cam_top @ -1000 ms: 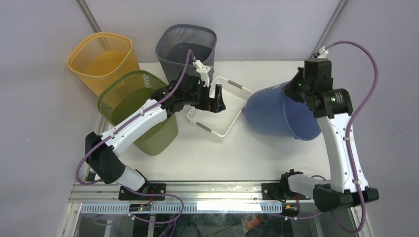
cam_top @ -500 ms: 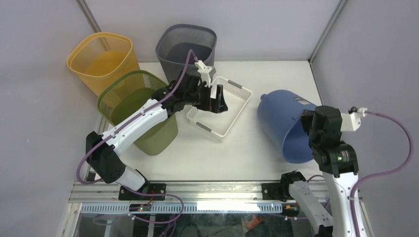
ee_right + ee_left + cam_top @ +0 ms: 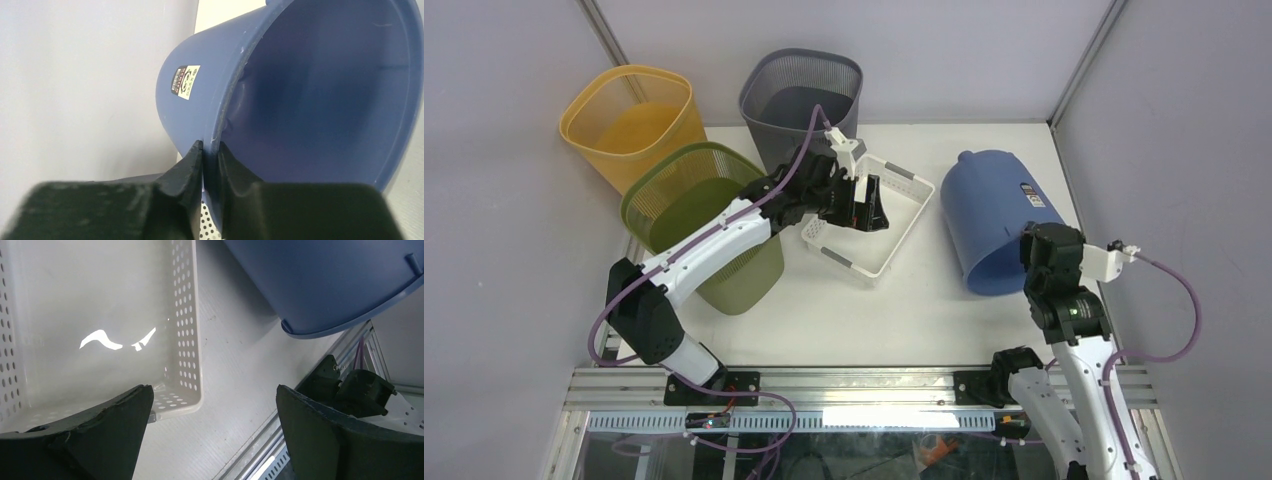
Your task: Turn the large container upside down
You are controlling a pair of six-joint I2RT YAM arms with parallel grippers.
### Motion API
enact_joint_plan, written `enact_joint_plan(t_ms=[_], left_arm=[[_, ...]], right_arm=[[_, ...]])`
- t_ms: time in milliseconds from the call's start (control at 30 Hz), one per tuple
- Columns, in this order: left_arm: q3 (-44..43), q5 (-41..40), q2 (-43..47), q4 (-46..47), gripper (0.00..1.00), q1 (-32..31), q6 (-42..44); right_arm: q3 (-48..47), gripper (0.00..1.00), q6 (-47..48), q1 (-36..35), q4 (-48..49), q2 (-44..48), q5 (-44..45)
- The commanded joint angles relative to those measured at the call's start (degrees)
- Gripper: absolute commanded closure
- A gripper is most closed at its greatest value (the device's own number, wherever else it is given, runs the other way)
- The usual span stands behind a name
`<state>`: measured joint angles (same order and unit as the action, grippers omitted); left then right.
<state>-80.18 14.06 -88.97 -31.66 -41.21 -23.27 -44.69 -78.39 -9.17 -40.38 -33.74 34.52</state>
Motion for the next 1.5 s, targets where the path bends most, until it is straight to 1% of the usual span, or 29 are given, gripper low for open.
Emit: enact_joint_plan(t_ms=[0, 100, 167, 233, 333, 400, 467, 533, 600, 633, 700, 800, 867, 933, 1033, 1067, 1100, 1167, 1233, 1367, 1467], left_arm=[[0.4, 1.66, 1.41, 2.57, 0.01, -0.08, -0.88], [0.82, 1.86, 1.41, 2.5, 0.01, -0.01, -0.99], [1.18, 1.84, 1.64, 2.57, 0.01, -0.1, -0.92], [1.49, 1.76, 1.82, 2.57, 0.01, -0.03, -0.9], [1.76, 1.75, 1.78, 2.57, 0.01, -0.09, -0.83], [1.81, 1.88, 1.64, 2.57, 0.01, -0.08, -0.82], [1.78, 2.08, 1.4, 2.57, 0.01, -0.1, -0.77], [1.78, 2.19, 1.27, 2.57, 0.01, -0.07, -0.73], [1.91, 2.19, 1.36, 2.57, 0.01, -0.1, -0.55], [2.06, 2.19, 1.46, 2.57, 0.01, -0.1, -0.55], [2.36, 2.11, 1.8, 2.55, 0.01, -0.07, -0.47], [2.93, 1.96, 2.33, 2.57, 0.01, -0.05, -0.35], [3.31, 1.93, 2.62, 2.48, 0.01, -0.09, -0.38], [3.59, 1.97, 2.79, 2.48, 0.01, -0.1, -0.31], [4.03, 1.86, 3.01, 2.43, 0.01, -0.09, -0.46], [4.08, 1.85, 3.04, 2.4, 0.01, -0.08, -0.44], [4.11, 1.84, 3.02, 2.35, 0.01, -0.03, -0.46], [4.24, 1.84, 2.84, 2.37, 0.01, -0.05, -0.46], [4.18, 1.97, 2.55, 2.26, 0.01, -0.03, -0.46], [4.24, 2.02, 2.31, 2.16, 0.01, -0.1, -0.75], [4.54, 2.25, 2.27, 2.14, 0.01, -0.07, -1.12]], right_arm=[[1.64, 0.79, -1.04, 0.12, 2.84, -3.63, -1.45], [1.49, 0.62, -1.31, 0.12, 3.99, -4.81, -2.69], [1.46, 0.53, -1.31, 0.19, 4.5, -4.72, -3.53], [1.37, 0.48, -1.48, 0.2, 4.51, -4.07, -3.98], [0.93, 0.48, -1.44, 0.37, 3.58, -2.45, -4.11], [0.91, 0.52, -1.39, 0.46, 3.38, -1.41, -3.88], [1.46, 0.59, -0.87, 0.53, 4.43, -0.15, -3.62], [2.83, 0.73, -0.58, 0.62, 6.28, 1.34, -3.73], [4.16, 0.9, -0.7, 0.64, 8.55, 2.78, -4.14], [4.7, 0.95, -0.67, 0.64, 9.8, 3.41, -4.37], [5.41, 0.99, 0.92, 0.68, 13.09, 4.0, -4.98], [6.61, 1.0, 2.99, 0.73, 18.23, 4.31, -5.78], [9.26, 1.0, 4.25, 0.8, 25.03, 5.22, -5.95], [13.95, 1.0, 4.93, 0.82, 36.15, 6.98, -4.53], [22.75, 1.0, 6.46, 0.9, 56.28, 8.4, -2.64], [24.19, 1.0, 6.46, 0.91, 60.32, 7.82, -2.64], [24.58, 1.0, 9.5, 1.03, 62.82, 6.37, -0.31], [24.05, 1.0, 12.86, 1.58, 67.25, 2.66, 0.04], [24.77, 1.0, 11.8, 2.75, 73.79, -2.01, -1.97], [27.32, 1.0, 4.96, 6.61, 92.36, -15.79, -7.25], [26.23, 1.0, 0.68, 10.29, 109.84, -30.62, -13.35]])
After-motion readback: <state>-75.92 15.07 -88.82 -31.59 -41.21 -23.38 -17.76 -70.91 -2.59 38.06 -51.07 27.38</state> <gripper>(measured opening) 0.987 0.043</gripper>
